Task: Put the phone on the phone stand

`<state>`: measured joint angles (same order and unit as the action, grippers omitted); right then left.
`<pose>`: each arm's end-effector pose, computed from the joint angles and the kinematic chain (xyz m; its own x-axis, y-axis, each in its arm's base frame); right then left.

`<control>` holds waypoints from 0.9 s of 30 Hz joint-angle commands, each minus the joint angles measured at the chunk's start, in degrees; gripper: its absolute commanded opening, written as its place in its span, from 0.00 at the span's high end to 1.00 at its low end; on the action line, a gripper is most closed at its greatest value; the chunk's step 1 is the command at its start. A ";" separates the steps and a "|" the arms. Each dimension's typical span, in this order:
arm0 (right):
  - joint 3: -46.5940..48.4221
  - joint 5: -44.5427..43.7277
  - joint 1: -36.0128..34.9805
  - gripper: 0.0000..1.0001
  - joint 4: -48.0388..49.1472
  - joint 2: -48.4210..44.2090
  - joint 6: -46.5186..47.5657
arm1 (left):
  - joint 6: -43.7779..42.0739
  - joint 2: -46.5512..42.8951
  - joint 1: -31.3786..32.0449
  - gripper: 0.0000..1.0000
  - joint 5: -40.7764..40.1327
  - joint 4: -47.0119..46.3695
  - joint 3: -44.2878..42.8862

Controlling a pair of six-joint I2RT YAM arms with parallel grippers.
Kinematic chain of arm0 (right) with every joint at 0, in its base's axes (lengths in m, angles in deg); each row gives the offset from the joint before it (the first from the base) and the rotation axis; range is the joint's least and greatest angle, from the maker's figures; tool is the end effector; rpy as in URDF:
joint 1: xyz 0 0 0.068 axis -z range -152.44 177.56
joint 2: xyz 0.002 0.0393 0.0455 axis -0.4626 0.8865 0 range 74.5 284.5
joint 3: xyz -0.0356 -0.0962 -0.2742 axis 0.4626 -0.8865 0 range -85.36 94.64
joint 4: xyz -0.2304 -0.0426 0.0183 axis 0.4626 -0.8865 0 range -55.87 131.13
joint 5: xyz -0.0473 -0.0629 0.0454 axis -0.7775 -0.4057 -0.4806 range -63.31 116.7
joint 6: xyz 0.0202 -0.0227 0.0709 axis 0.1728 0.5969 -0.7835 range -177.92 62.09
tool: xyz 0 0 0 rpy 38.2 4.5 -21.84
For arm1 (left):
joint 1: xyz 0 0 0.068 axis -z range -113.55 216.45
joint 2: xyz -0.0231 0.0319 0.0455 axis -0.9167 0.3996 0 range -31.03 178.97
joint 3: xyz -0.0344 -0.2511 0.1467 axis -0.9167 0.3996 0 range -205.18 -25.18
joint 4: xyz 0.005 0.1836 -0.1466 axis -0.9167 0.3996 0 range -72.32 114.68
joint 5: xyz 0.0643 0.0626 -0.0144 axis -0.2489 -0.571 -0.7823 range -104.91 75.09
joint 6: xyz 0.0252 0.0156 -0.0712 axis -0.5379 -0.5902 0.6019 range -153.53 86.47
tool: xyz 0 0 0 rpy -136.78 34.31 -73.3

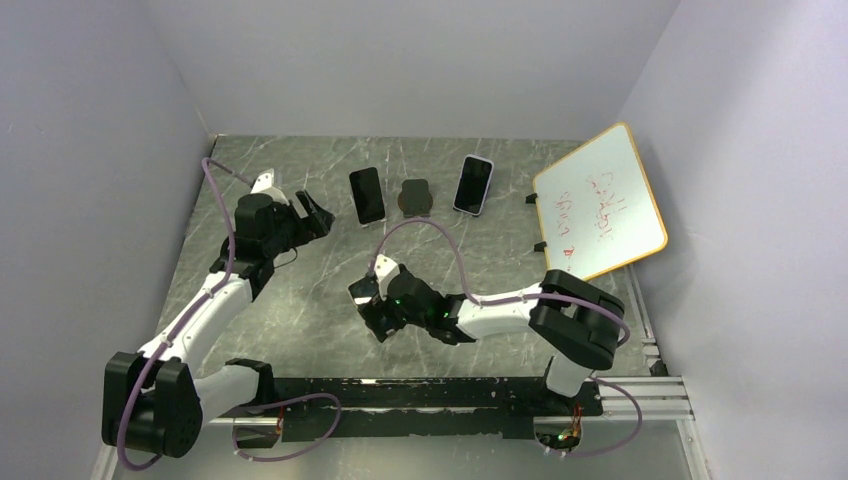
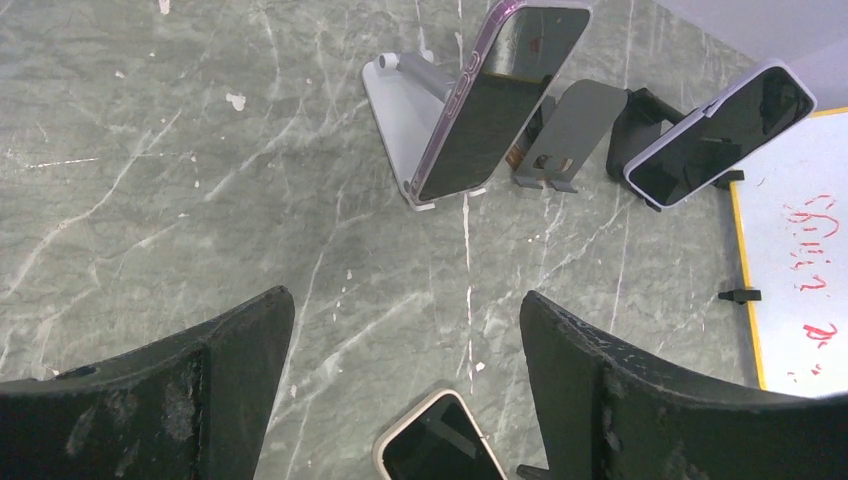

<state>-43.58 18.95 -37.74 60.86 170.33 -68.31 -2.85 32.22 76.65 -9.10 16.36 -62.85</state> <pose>0.1498 0.3045 0.1780 -0.3859 -0.4109 -0.8260 -0.7971 0.5993 0.0743 0.2351 -0.0491 0.2710 -0.4840 -0.4286 -0.7629 0.0233 0.8652 -0.5009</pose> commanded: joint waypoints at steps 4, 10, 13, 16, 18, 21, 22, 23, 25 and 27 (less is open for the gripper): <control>2.16 -1.75 -0.51 0.00 -1.54 1.53 -1.63 | 0.57 -0.16 -0.62 0.12 1.14 0.32 0.73; 2.54 -1.49 -0.65 0.00 -2.57 2.43 -1.65 | 0.86 0.49 -0.62 0.13 1.92 -0.26 1.15; 3.34 -0.96 -0.84 0.00 -3.37 3.62 -1.80 | 0.91 0.78 -0.62 0.13 2.02 -0.26 1.23; 4.04 -1.07 -1.02 0.00 -4.33 4.82 -1.85 | 0.96 0.90 -0.62 0.13 1.85 -0.17 1.28; 4.34 -1.44 -1.14 0.00 -4.96 5.44 -1.91 | 0.94 1.00 -0.62 0.13 1.99 -0.24 1.28; 4.66 -1.67 -1.20 0.00 -5.96 6.12 -2.32 | 0.96 1.29 -0.69 0.13 2.02 -0.30 1.28; 4.63 -1.80 -1.18 0.00 -6.19 6.17 -2.39 | 1.04 1.42 -0.70 0.13 2.10 -0.41 1.33; 4.58 -1.81 -1.22 0.00 -6.38 6.24 -2.50 | 1.07 1.52 -0.70 0.13 2.23 -0.50 1.37; 4.68 -1.97 -1.16 0.04 -6.89 6.29 -2.75 | 1.13 1.63 -0.75 0.13 2.34 -0.61 1.37; 4.64 -1.91 -1.16 0.10 -7.18 6.38 -2.90 | 1.11 1.79 -0.70 0.13 2.36 -0.61 1.44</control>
<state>-39.45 17.68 -38.53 56.24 174.96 -69.82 -2.37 33.62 76.60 -8.21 16.62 -61.87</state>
